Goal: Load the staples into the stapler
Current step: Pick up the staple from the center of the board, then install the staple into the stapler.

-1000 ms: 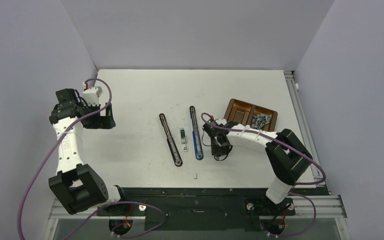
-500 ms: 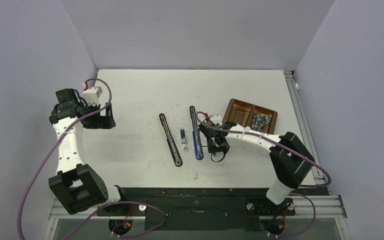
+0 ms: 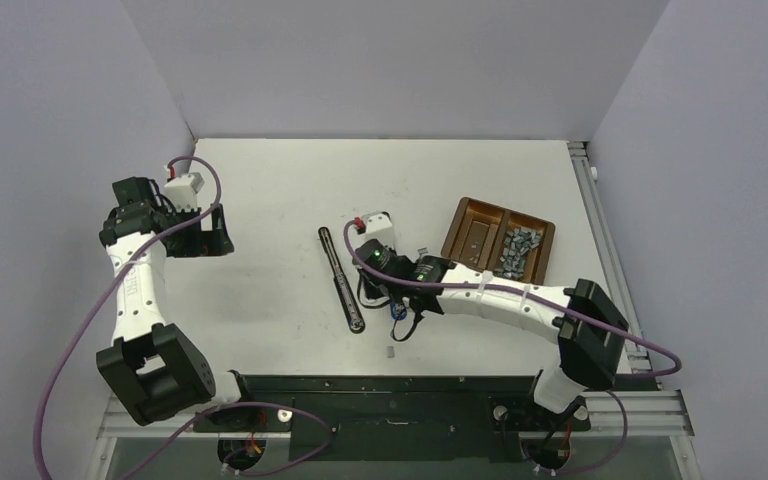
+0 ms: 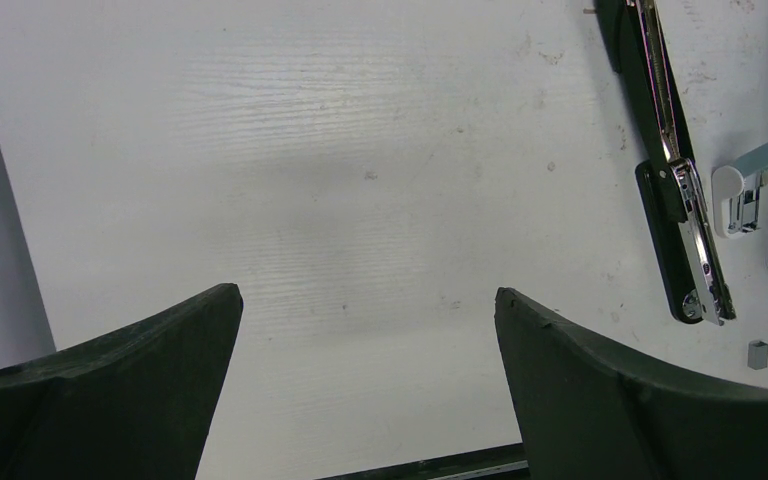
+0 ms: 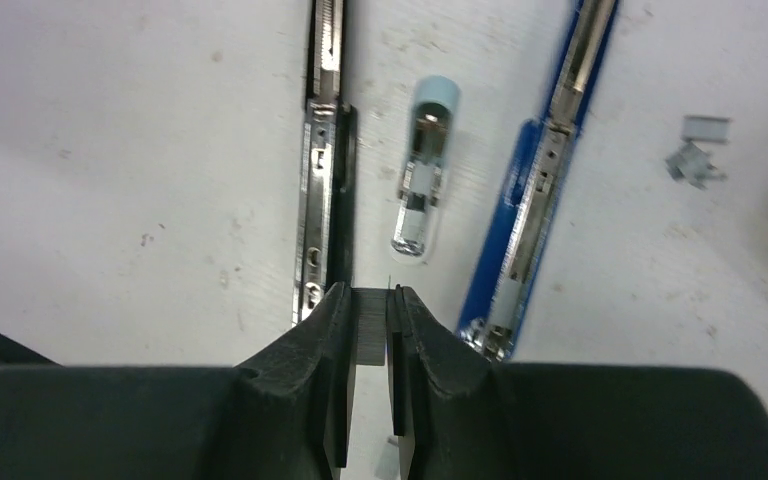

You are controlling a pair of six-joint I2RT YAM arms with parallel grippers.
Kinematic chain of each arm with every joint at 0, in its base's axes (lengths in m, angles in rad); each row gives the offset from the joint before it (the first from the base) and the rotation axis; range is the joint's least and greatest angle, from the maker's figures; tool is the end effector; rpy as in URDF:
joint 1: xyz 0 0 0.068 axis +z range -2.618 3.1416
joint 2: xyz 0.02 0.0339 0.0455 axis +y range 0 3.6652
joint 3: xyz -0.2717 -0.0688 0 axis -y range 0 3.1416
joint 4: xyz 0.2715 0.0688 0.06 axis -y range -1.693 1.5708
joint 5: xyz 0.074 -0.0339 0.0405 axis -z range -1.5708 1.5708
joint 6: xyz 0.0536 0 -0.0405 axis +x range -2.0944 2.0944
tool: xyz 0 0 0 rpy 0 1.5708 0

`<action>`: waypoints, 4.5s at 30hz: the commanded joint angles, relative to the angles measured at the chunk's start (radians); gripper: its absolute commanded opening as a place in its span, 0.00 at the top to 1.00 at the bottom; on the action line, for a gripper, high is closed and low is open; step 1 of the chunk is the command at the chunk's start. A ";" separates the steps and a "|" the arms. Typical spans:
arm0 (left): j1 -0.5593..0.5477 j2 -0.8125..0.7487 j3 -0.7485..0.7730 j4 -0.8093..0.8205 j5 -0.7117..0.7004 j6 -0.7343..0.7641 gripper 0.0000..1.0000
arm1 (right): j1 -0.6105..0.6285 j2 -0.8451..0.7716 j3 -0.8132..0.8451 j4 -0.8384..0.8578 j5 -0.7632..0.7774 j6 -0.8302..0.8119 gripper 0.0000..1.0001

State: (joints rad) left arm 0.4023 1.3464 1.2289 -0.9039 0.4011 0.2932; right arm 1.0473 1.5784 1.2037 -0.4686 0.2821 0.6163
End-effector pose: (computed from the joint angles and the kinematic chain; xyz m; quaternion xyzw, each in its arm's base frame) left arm 0.2848 0.0984 0.3010 0.0025 0.9448 -0.0897 0.3152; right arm 0.2030 0.3218 0.2479 -0.1490 0.9146 0.1719 0.3344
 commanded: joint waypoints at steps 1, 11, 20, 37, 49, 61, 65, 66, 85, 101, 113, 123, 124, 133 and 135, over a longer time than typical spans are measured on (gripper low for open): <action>0.008 0.013 0.003 0.031 0.013 -0.026 0.04 | 0.052 0.091 0.051 0.222 0.050 -0.096 0.92; 0.006 0.055 -0.011 0.045 0.003 -0.064 0.04 | 0.083 0.247 0.066 0.318 0.120 -0.144 0.92; 0.006 0.074 -0.019 0.067 -0.011 -0.084 0.04 | 0.095 0.211 -0.034 0.438 0.195 -0.109 0.92; 0.006 0.109 -0.027 0.088 -0.011 -0.108 0.04 | 0.128 0.210 -0.033 0.459 0.229 -0.123 0.92; 0.006 0.102 -0.026 0.085 -0.019 -0.102 0.04 | 0.141 0.242 -0.039 0.445 0.220 -0.098 0.92; 0.007 0.109 -0.019 0.082 -0.016 -0.101 0.04 | 0.141 0.259 -0.039 0.430 0.195 -0.072 0.92; 0.006 0.110 -0.016 0.081 -0.014 -0.103 0.04 | 0.138 0.260 -0.048 0.429 0.184 -0.061 0.91; 0.006 0.109 -0.015 0.080 -0.015 -0.103 0.04 | 0.138 0.258 -0.055 0.431 0.183 -0.058 0.91; 0.006 0.104 -0.013 0.077 -0.016 -0.100 0.04 | 0.138 0.252 -0.060 0.434 0.174 -0.050 0.91; 0.006 0.106 -0.004 0.076 -0.016 -0.097 0.04 | 0.132 0.264 -0.066 0.428 0.167 -0.036 0.92; 0.007 0.104 -0.001 0.075 -0.014 -0.095 0.04 | 0.132 0.270 -0.057 0.413 0.176 -0.041 0.92; 0.006 0.105 0.003 0.071 -0.015 -0.092 0.04 | 0.129 0.282 -0.046 0.403 0.173 -0.043 0.92; 0.006 0.106 0.004 0.070 -0.014 -0.092 0.04 | 0.130 0.283 -0.047 0.403 0.171 -0.043 0.91; 0.006 0.109 0.016 0.065 -0.012 -0.092 0.04 | 0.129 0.292 -0.042 0.395 0.173 -0.043 0.92; 0.006 0.108 0.016 0.065 -0.011 -0.093 0.04 | 0.129 0.293 -0.042 0.392 0.174 -0.043 0.91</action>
State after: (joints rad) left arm 0.4023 1.4555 1.1995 -0.8551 0.3782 0.1951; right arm 1.1790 1.8610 1.1427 -0.0704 0.4442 0.5655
